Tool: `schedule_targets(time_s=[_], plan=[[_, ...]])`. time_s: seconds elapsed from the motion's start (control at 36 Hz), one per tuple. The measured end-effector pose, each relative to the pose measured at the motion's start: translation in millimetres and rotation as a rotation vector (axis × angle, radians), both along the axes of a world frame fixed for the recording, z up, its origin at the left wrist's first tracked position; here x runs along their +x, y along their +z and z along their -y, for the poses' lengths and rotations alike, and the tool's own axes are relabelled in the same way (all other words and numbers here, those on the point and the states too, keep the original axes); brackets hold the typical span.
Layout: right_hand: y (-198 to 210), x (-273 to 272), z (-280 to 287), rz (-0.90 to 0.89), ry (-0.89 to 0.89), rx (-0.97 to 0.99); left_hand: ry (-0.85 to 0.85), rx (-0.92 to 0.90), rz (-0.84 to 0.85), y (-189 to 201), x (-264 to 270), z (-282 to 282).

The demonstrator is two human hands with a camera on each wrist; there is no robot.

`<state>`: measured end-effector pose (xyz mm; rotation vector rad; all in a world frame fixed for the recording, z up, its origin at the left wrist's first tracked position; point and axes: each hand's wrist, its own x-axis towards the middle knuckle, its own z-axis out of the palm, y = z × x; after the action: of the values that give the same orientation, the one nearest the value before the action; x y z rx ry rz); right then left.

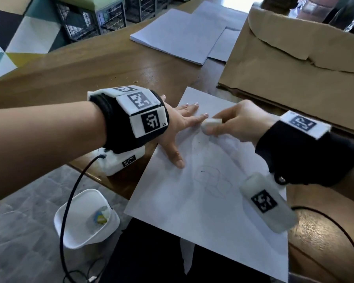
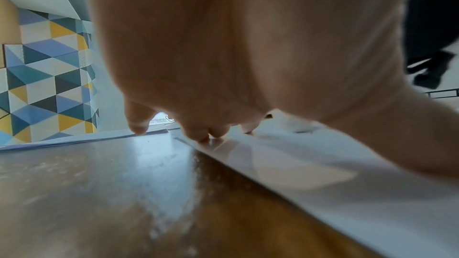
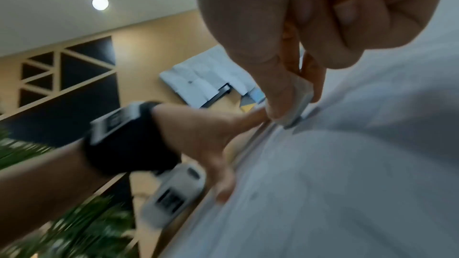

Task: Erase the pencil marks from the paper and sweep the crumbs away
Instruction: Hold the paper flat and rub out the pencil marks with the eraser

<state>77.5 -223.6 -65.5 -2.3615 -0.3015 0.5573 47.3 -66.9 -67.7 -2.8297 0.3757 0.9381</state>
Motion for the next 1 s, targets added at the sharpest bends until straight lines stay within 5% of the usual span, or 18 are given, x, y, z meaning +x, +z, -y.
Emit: schedule_targets(time_s=[0.14, 0.33, 0.53, 0.69, 0.92, 1.0], plan=[[1, -22, 5, -0.064, 0.246, -0.168, -0.012, 0.025, 0.008, -1, 1, 1], [5, 10, -4, 0.028, 0.042, -0.051, -0.004, 0.025, 0.014, -1, 2, 1], [4, -17, 8, 0.009, 0.33, -0.264, -0.023, 0.041, 0.007, -2, 3, 2], [7, 14, -3, 0.062, 0.158, -0.178, -0.025, 0.034, 0.006, -1, 1, 2], [5, -16, 10, 0.007, 0.381, -0.273, -0.015, 0.025, 0.001, -1, 2, 3], [11, 3, 3, 0.021, 0.307, -0.311, -0.022, 0.035, 0.002, -2, 2, 3]])
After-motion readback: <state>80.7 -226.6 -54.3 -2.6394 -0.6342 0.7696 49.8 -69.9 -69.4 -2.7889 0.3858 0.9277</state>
